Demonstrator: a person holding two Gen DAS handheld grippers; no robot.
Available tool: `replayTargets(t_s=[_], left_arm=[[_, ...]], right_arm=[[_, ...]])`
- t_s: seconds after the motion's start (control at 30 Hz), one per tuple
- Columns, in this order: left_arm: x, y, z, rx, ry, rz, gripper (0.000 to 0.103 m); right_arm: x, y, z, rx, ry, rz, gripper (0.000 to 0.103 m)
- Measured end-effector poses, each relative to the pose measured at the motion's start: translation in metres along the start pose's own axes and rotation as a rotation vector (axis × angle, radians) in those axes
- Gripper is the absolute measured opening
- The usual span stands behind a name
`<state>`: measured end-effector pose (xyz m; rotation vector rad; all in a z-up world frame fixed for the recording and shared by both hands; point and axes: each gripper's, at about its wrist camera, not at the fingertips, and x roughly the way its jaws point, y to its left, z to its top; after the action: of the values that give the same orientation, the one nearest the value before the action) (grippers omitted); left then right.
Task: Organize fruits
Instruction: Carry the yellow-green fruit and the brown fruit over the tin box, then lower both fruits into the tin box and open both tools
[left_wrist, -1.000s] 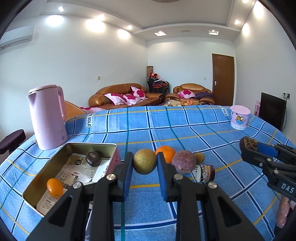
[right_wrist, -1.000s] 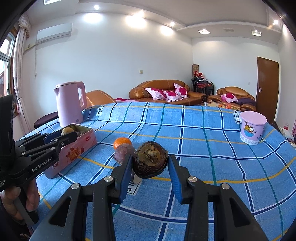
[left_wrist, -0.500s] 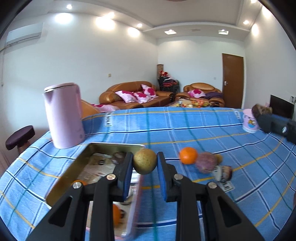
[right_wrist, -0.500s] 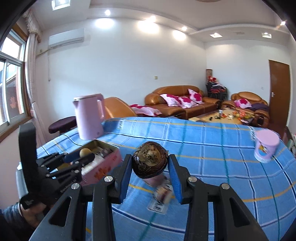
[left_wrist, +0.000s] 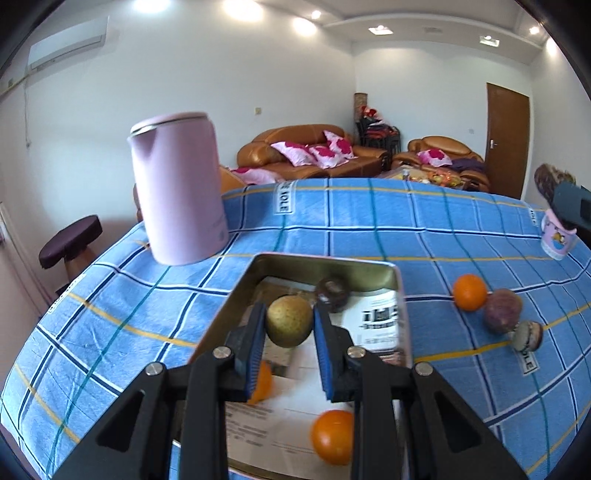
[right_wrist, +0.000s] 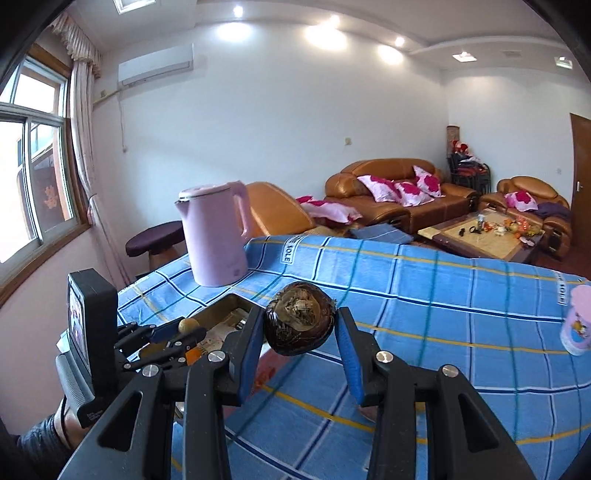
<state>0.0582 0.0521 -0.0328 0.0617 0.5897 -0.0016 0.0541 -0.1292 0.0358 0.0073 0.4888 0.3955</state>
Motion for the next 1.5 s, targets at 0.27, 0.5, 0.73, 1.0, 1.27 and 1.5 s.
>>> replayTargets(t_s=[0.27, 0.5, 0.73, 1.0, 1.27, 1.5], left_arm=[[0.015, 0.012, 0.001, 0.005, 0.038, 0.016, 0.027], [0.028, 0.013, -0.004, 0.015, 0.088, -0.019, 0.027], [0.035, 0.012, -0.005, 0.016, 0.108, -0.02, 0.027], [0.042, 0.015, -0.008, 0.006, 0.124, -0.021, 0.027], [0.043, 0.014, -0.01, 0.006, 0.125, -0.019, 0.03], [0.038, 0.014, -0.013, -0.007, 0.117, -0.012, 0.046]], right_arm=[[0.049, 0.019, -0.006, 0.002, 0.084, 0.053, 0.041], [0.076, 0.029, -0.021, -0.009, 0.153, 0.079, 0.042], [0.096, 0.036, -0.032, -0.024, 0.199, 0.094, 0.042], [0.113, 0.042, -0.044, -0.036, 0.238, 0.104, 0.042], [0.117, 0.05, -0.045, -0.068, 0.238, 0.1, 0.042], [0.117, 0.052, -0.045, -0.09, 0.237, 0.102, 0.042]])
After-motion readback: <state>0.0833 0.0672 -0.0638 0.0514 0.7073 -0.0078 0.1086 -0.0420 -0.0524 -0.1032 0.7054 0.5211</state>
